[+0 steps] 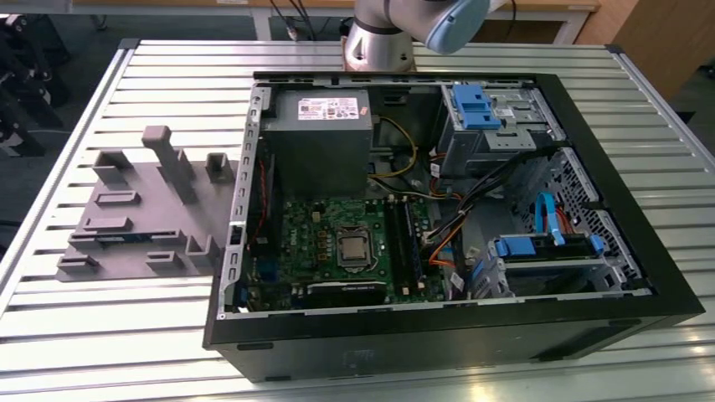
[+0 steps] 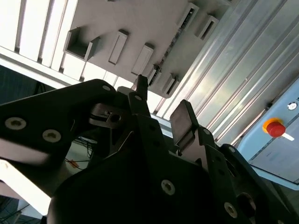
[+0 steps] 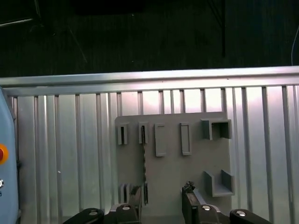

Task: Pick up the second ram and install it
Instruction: 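Pick up the second ram and move it above second insertion slot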

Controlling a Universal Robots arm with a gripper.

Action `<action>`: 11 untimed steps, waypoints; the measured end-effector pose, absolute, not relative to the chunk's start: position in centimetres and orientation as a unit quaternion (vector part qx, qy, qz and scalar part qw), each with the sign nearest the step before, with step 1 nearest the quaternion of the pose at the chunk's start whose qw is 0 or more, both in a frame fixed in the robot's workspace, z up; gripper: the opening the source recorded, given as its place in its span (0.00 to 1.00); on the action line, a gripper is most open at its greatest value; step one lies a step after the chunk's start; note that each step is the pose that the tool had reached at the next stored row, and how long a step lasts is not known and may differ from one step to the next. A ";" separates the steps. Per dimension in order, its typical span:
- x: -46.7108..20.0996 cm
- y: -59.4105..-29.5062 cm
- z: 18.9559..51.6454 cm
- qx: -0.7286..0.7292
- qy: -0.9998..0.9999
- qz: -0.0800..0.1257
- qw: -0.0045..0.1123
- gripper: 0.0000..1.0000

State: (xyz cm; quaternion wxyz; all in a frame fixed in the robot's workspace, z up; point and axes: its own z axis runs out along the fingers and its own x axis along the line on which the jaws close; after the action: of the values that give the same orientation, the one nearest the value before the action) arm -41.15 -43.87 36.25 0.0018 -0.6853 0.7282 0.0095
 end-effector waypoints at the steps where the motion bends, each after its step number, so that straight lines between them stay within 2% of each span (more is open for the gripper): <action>1: -41.2 -43.9 36.1 -0.681 0.732 0.009 0.002 0.47; 11: -41.2 -43.9 35.4 -0.676 0.736 0.009 0.002 0.47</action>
State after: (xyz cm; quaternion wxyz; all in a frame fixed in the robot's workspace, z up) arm -41.16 -43.87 35.37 0.0020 -0.6764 0.7365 0.0094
